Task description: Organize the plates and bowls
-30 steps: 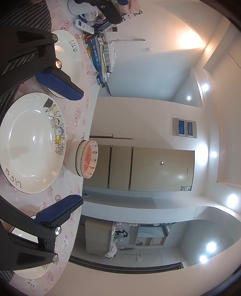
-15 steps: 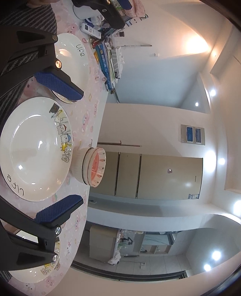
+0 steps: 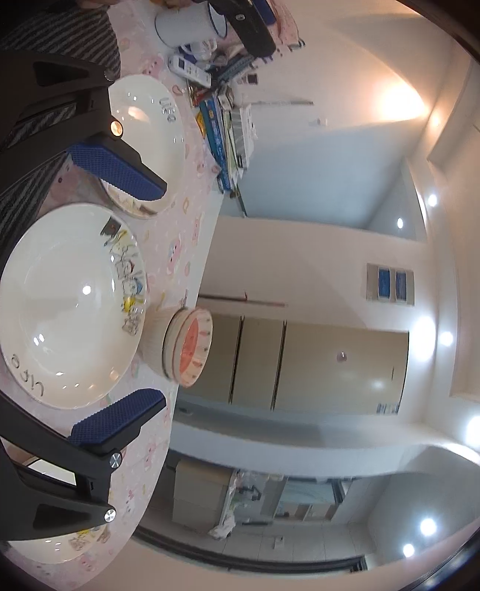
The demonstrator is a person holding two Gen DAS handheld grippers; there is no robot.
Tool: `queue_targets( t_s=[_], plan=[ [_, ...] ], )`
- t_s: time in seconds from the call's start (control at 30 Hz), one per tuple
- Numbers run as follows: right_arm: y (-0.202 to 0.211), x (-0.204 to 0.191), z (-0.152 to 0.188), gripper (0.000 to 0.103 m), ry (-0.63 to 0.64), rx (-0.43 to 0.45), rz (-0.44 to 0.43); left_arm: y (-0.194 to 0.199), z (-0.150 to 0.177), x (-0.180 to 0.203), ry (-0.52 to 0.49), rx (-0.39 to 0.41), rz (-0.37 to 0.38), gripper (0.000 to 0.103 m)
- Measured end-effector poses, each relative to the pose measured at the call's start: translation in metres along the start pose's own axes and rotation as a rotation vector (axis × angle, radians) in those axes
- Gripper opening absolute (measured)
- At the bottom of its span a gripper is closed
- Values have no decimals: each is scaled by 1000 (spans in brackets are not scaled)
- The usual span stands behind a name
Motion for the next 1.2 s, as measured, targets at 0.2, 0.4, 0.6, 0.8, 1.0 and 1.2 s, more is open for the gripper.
queue_targets(
  t_s=[0.2, 0.4, 0.6, 0.8, 1.0, 1.2],
  plan=[
    [-7, -4, -44, 103, -78, -117, -193, -5, -24, -7, -91, -91, -13, 103],
    [-44, -5, -70, 103, -137, -263, -346, -21, -34, -35, 16, -167, 56, 103],
    [-99, -11, -71, 99, -162, -415, -428, -61, -25, -69, 176, -381, 151, 103],
    [-150, -30, -52, 74, -146, -579, -479, -101, 7, -83, 227, -538, 109, 81],
    [-183, -40, -38, 46, -150, -677, -507, -130, 29, -95, 282, -663, 108, 32],
    [-196, -38, -36, 39, -138, -703, -460, -142, 34, -101, 302, -712, 127, 32]
  ],
)
Point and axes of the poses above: each gripper's, at about its wrist camera, not at the fingertips, and y roughly against the way its jaws point, x to its right, z to its underside, the point moved 1 cm from there along -y, roughly the way its jaws point, and after that the axes turned 12 degrees about -x, right-handed, at the moved point
